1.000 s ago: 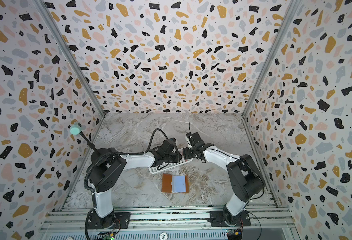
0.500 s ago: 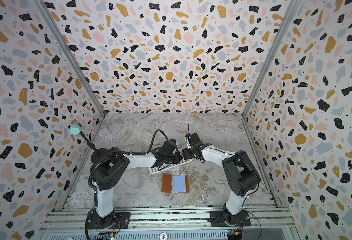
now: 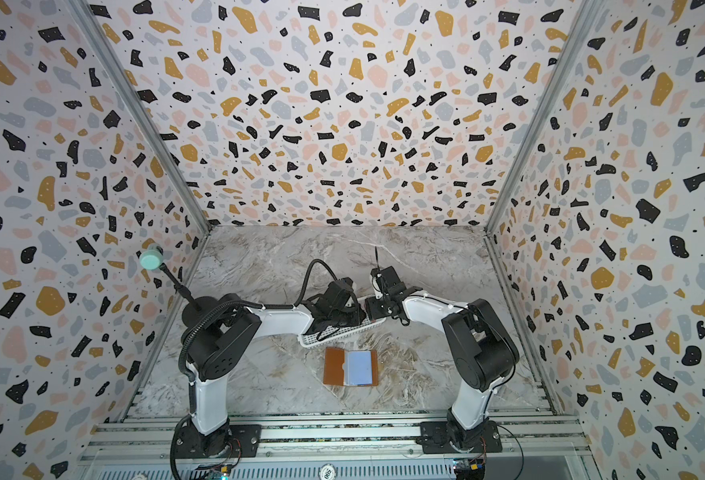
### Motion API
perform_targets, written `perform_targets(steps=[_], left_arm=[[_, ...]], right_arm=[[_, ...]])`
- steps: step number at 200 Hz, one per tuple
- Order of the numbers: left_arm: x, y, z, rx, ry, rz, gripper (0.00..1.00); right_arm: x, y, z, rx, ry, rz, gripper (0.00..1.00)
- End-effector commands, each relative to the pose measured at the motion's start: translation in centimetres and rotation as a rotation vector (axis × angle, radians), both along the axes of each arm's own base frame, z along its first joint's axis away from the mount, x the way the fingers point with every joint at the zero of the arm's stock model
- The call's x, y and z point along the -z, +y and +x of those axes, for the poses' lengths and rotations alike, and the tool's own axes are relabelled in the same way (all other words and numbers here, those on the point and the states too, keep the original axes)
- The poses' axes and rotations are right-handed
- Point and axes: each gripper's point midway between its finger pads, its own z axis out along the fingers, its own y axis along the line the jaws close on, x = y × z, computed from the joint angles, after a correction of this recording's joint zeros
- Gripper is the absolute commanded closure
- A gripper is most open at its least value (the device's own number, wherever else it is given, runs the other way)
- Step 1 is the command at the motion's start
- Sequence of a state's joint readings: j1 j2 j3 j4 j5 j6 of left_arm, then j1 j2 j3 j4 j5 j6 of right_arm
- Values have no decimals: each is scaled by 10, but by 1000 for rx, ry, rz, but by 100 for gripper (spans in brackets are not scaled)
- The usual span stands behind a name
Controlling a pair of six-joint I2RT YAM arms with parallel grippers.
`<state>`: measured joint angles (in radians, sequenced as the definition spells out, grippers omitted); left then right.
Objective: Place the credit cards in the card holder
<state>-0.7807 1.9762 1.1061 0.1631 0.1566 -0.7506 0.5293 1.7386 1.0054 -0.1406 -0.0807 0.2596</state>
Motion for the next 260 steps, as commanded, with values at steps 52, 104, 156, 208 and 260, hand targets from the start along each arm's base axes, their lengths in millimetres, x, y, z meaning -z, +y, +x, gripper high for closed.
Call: perform_targets(steps=[52, 104, 156, 208, 260], left_arm=[[-5, 2, 5, -27, 3, -18, 81], [-11, 4, 6, -41, 7, -33, 82], [-20, 0, 6, -39, 4, -62, 82], [-13, 5, 4, -55, 16, -44, 83], [-12, 4, 5, -63, 23, -52, 84]], right_arm=[[-10, 8, -9, 14, 0, 73, 43], [-14, 7, -14, 52, 1, 86, 45], [-18, 10, -20, 62, 4, 99, 47], [-16, 5, -23, 79, 1, 70, 40], [-15, 1, -15, 76, -15, 23, 37]])
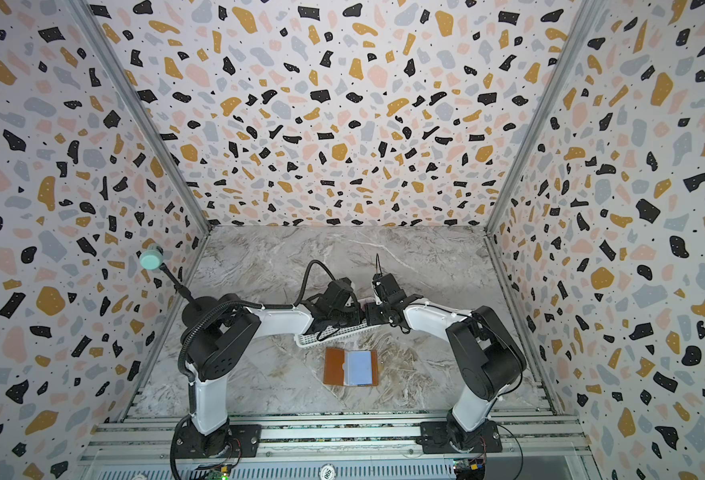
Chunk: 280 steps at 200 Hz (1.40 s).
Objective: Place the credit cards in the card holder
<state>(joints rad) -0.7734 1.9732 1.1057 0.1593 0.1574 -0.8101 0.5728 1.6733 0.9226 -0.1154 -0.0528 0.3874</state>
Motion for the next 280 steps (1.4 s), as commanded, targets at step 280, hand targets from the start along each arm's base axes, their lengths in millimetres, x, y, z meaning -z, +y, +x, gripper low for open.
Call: perform_targets(steps=[280], left_arm=[[20, 16, -10, -44, 52, 13, 76]], right_arm=[[-27, -17, 18, 7, -85, -94, 45]])
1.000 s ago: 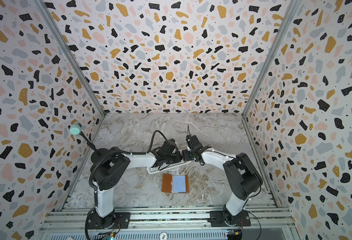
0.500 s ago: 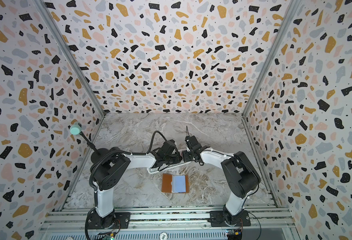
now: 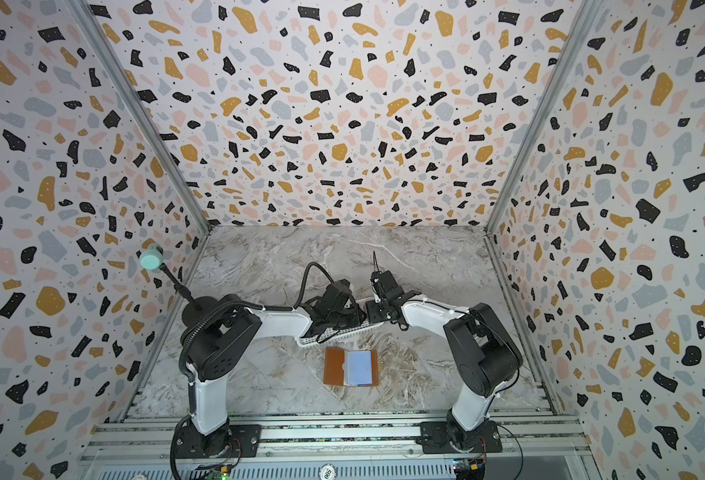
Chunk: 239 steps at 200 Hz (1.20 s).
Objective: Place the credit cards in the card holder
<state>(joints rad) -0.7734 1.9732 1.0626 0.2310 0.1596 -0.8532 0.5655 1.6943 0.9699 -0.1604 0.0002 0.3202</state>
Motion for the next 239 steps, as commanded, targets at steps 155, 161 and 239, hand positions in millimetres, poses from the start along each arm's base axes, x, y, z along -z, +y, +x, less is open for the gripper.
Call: perform_targets(steps=[155, 161, 239], left_arm=[[22, 14, -11, -6, 63, 46, 61], [22, 14, -11, -6, 63, 44, 61], [26, 12, -12, -2, 71, 39, 61]], right_arm=[[-37, -13, 7, 31, -77, -14, 46], [-37, -13, 7, 30, -75, -13, 46], [-54, -1, -3, -15, -97, 16, 53]])
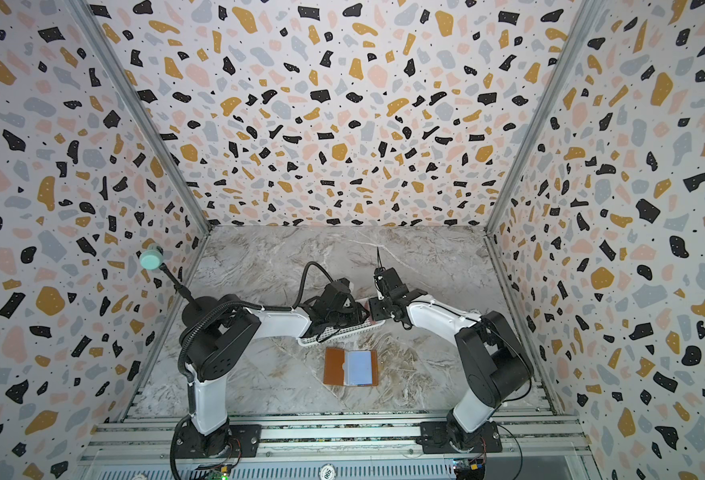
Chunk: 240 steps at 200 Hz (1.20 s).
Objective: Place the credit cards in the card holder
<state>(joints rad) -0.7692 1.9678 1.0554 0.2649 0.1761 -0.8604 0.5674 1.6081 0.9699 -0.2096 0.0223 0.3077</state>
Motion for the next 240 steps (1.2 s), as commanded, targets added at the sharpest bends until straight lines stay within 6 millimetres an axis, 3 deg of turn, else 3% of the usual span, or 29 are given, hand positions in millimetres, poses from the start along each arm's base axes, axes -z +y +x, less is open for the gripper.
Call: perform_targets(steps=[1, 68, 126, 213, 240], left_arm=[[32, 15, -14, -4, 82, 72, 61], [34, 14, -14, -2, 85, 67, 61], [33, 13, -14, 2, 84, 63, 62], [33, 13, -15, 3, 85, 60, 62], [33, 12, -14, 3, 84, 60, 63]], right_arm=[[-28, 5, 0, -15, -52, 18, 53], [-33, 15, -2, -47, -55, 25, 65], [-29, 21, -3, -61, -46, 22, 81], [-20, 24, -2, -65, -32, 22, 83], [-20, 25, -2, -64, -31, 22, 88]])
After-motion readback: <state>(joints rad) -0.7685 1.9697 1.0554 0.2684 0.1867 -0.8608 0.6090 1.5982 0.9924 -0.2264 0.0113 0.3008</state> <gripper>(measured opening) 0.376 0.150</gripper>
